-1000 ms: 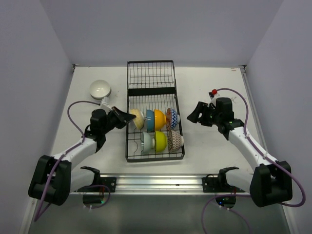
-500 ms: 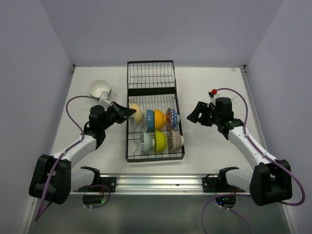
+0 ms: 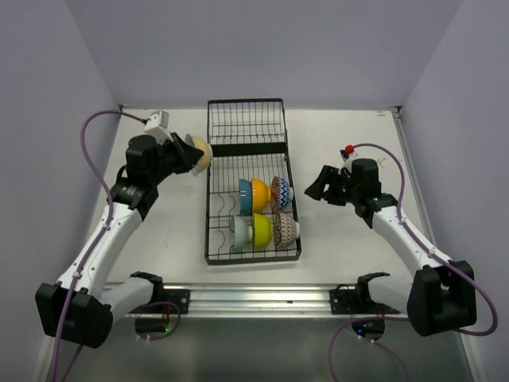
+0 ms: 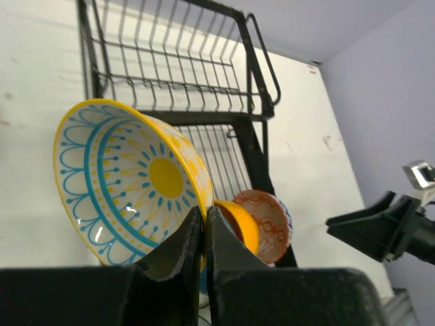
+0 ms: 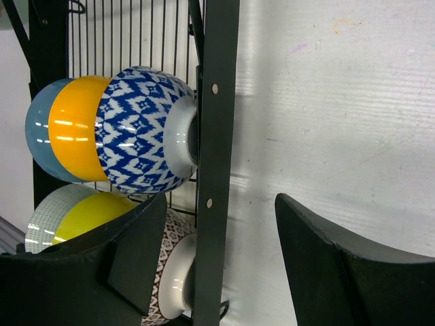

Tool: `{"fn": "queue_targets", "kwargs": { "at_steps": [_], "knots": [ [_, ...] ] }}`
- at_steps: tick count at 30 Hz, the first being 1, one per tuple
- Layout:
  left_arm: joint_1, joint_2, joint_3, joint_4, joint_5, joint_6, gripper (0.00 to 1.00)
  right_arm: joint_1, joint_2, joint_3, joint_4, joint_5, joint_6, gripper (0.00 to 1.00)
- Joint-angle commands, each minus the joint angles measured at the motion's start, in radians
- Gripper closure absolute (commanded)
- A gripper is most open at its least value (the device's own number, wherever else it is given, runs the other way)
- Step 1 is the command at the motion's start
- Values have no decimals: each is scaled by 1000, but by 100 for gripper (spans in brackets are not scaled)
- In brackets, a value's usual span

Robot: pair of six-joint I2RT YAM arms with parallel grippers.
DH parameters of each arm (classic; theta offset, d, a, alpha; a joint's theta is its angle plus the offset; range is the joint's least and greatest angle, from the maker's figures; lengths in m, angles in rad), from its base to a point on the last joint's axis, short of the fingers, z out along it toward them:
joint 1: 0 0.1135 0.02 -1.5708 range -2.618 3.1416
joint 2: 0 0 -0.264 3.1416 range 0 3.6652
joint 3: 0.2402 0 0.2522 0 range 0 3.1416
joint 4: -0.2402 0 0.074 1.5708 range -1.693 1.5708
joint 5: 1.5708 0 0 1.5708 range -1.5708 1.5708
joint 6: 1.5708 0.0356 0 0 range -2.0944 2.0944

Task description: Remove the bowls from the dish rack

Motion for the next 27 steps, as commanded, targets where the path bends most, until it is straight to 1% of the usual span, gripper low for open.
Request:
{"fn": "queue_targets", "kwargs": {
  "at_steps": [1, 2, 3, 4, 6, 8, 9, 13, 15, 16, 20, 24, 27],
  "knots": [
    [25, 4, 197, -308, -171, 274, 100, -4, -16, -4, 48, 8, -4, 31],
    [31, 33, 261, -397, -193, 305, 100, -4, -11, -2, 48, 8, -1, 31],
    [31, 46, 280, -434, -251, 329, 100, -4, -8, -2, 56, 7, 1, 31],
    [31, 53, 292, -458, -282, 375, 100, -4, -5, -1, 57, -1, 4, 31],
    [31, 81, 309, -527, -341, 411, 100, -4, 6, 4, 61, -7, 7, 31],
    [31, 96, 294, -560, -351, 448, 100, -5, 11, 2, 61, -12, 12, 31],
    [31, 99, 274, -565, -375, 446, 100, -4, 12, 1, 61, -10, 10, 31],
    [30, 112, 208, -551, -397, 463, 100, -4, 9, -8, 64, -1, 15, 31],
    [30, 121, 182, -565, -444, 471, 100, -4, 7, -8, 64, -4, 18, 31],
    [30, 124, 149, -553, -457, 471, 100, -4, 7, -10, 67, -4, 19, 31],
    [30, 136, 93, -510, -503, 474, 100, -4, 7, -16, 73, -13, 24, 31],
    [30, 193, 113, -516, -532, 463, 100, -4, 4, -25, 79, -15, 24, 31],
    [30, 234, 121, -492, -546, 458, 100, -4, 3, -28, 84, -5, 25, 30]
  ]
}}
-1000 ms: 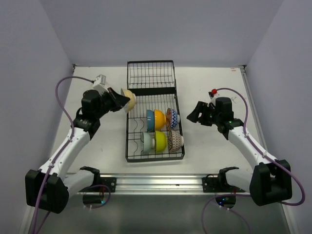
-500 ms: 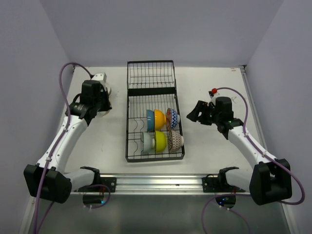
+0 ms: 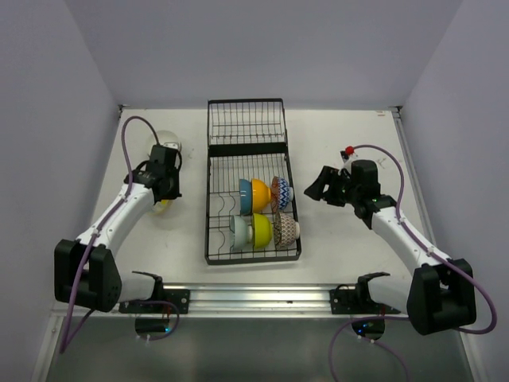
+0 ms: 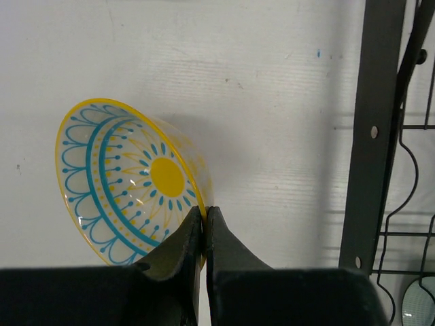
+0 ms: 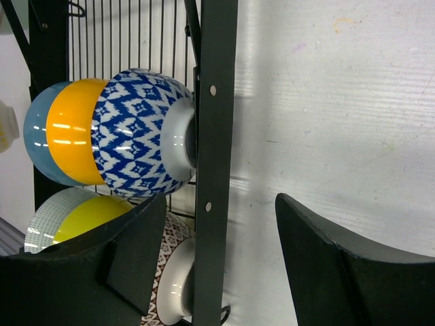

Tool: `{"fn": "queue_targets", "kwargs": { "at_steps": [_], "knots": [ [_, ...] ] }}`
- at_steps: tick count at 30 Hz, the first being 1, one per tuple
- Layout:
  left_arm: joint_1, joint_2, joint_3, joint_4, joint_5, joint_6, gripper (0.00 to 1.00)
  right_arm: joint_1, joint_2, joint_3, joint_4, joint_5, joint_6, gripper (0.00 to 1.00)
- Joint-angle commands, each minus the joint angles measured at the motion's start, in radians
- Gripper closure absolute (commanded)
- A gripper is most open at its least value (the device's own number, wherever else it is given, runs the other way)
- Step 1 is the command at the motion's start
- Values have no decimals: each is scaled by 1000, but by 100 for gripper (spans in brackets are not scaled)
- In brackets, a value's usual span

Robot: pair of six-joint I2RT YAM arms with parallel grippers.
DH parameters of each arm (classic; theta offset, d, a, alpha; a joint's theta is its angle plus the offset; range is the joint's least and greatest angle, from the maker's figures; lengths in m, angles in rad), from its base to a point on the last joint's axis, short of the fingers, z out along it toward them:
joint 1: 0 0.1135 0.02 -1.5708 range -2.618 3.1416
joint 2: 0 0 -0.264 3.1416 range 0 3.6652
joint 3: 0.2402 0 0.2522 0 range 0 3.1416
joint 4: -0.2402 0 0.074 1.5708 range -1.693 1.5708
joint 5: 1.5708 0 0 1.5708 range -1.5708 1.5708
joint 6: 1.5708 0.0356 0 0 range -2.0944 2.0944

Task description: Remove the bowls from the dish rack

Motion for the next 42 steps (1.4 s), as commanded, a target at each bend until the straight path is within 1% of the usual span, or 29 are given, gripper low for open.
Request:
{"fn": "queue_targets", "kwargs": {
  "at_steps": [1, 7, 13, 18, 24, 26, 29, 30, 32, 33, 38, 42],
  "knots": [
    [5, 40, 37, 70, -63, 21, 100, -4, -6, -5, 44, -5, 6, 30],
    [5, 92, 20, 114, -75, 18, 100, -4, -8, -2, 42, -2, 2, 30],
    [5, 101, 0, 171, -94, 15, 100, -4, -9, -5, 42, -1, 2, 30],
    [3, 129, 3, 196, -82, 9, 100, -4, -12, -7, 45, -4, 3, 30],
    [3, 173, -6, 216, -69, -2, 95, -4, -28, -13, 39, 8, -4, 30],
    [2, 178, -9, 219, -69, -2, 90, -4, -29, -13, 38, 13, -6, 30],
    [-1, 173, -19, 225, -65, -2, 74, -4, -29, -13, 38, 15, -6, 29],
    [-3, 164, -25, 228, -63, -1, 66, -5, -29, -13, 38, 18, -8, 29],
    [-6, 155, -34, 233, -57, -1, 62, -2, -26, -13, 36, 16, -8, 29],
    [-7, 149, -38, 237, -56, 1, 57, -4, -26, -13, 36, 16, -8, 29],
    [-7, 143, -37, 236, -51, 2, 48, -4, -26, -12, 33, 15, -8, 29],
    [-7, 126, -28, 219, -19, 1, 39, -4, -29, -10, 30, 18, -9, 29]
  ]
}}
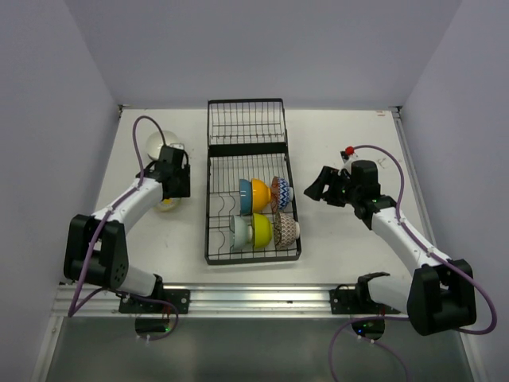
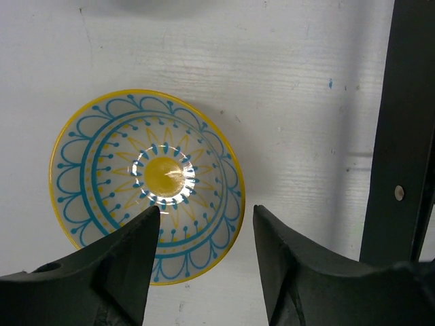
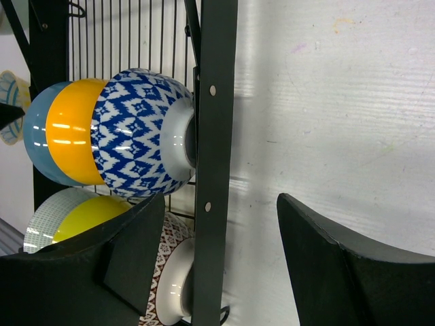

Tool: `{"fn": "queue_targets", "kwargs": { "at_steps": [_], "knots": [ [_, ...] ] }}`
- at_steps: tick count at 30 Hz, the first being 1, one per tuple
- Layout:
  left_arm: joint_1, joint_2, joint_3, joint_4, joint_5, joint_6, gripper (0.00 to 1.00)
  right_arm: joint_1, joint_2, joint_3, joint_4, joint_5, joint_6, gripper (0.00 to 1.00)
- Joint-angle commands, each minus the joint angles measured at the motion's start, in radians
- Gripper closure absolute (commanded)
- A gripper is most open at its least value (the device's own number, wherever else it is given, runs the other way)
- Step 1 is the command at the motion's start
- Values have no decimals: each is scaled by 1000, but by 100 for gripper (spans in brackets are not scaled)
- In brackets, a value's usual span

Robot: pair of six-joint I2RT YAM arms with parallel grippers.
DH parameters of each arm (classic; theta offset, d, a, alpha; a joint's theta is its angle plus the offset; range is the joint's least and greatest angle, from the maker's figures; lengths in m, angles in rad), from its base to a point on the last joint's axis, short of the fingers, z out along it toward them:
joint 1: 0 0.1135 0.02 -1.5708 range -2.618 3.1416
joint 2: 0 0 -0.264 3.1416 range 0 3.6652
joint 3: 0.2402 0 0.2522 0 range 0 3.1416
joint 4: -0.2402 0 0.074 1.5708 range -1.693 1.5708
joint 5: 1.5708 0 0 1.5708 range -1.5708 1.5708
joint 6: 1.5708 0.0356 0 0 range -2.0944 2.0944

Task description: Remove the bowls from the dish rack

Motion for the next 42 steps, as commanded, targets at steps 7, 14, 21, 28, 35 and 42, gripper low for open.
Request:
{"fn": "queue_targets", "kwargs": {
  "at_steps": [7, 14, 21, 28, 35, 42],
  "knots": [
    [-4, -129, 58, -22, 124, -36, 31, -4, -24, -2, 25, 16, -9, 29],
    [-4, -384, -23, 65, 437, -207, 29, -4, -25, -4, 22, 18, -9, 29],
    [-27, -543, -206, 269, 715, -345, 29, -4, -25, -2, 19, 10, -10, 29],
    [-139, -548, -265, 277, 680, -364, 30, -4, -13, 1, 23, 8, -9, 29],
    [-264, -528, -317, 294, 629, -404, 33, -4, -18, 3, 12, 22, -15, 29],
    [-386, -516, -346, 244, 537, -436, 35, -4, -12, 3, 9, 22, -15, 29]
  ]
}}
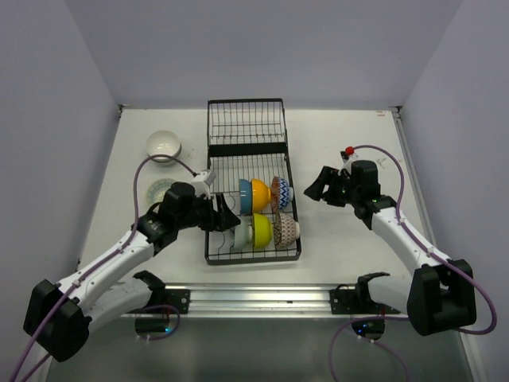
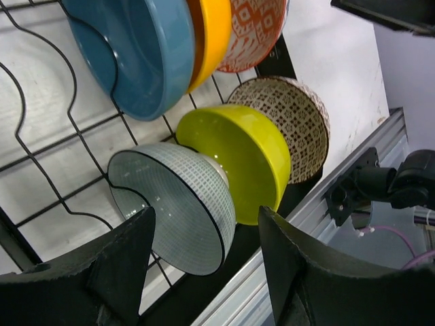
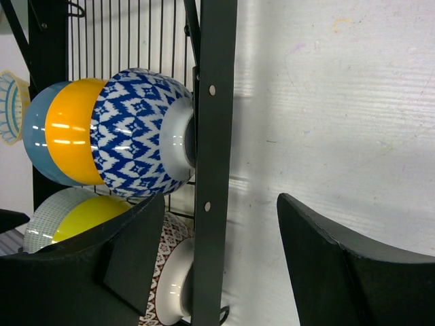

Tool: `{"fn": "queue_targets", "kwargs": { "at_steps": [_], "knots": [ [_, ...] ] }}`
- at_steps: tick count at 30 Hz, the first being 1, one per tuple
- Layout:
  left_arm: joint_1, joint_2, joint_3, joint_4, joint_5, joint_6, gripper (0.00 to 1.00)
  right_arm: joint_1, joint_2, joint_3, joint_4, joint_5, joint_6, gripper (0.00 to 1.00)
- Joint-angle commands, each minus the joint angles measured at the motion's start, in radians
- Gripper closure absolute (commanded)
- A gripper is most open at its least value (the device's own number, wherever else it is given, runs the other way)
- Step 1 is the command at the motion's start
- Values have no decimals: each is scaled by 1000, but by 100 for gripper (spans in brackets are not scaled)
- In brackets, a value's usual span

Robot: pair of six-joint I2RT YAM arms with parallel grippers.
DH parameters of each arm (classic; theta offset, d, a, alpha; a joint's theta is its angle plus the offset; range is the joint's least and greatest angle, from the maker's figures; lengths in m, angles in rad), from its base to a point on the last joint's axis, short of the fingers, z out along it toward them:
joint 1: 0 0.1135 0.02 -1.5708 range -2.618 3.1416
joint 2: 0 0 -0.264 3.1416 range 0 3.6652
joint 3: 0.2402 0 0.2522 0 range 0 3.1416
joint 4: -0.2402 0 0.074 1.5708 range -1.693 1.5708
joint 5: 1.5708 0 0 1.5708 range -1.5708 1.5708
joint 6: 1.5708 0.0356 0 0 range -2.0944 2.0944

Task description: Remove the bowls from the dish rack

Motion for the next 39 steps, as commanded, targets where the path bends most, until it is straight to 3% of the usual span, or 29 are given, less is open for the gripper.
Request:
{"fn": "queue_targets", "kwargs": {
  "at_steps": [1, 7, 14, 22, 24, 30, 39],
  "knots": [
    [-46, -7, -25, 12, -48, -45, 35, -4, -10, 3, 12, 21, -14, 29],
    [-91, -1, -71, 30, -54, -97, 37, -4, -11, 1, 11, 21, -14, 29],
    [-102, -36, -178, 144, -28, -211, 53, -4, -22, -8, 11, 31, -17, 29],
    [-105, -14, -236, 274, -5, -272, 63, -2, -25, -8, 9, 31, -18, 29],
    [-105, -10, -243, 294, -3, -282, 69, -4, -25, -10, 7, 31, -18, 28],
    [-106, -20, -258, 333, -11, -321, 100, -2, -25, -8, 6, 34, -18, 28],
    [-106, -134, -366, 421, -108, -481, 100, -5, -24, -5, 0, 35, -23, 28]
  ]
}}
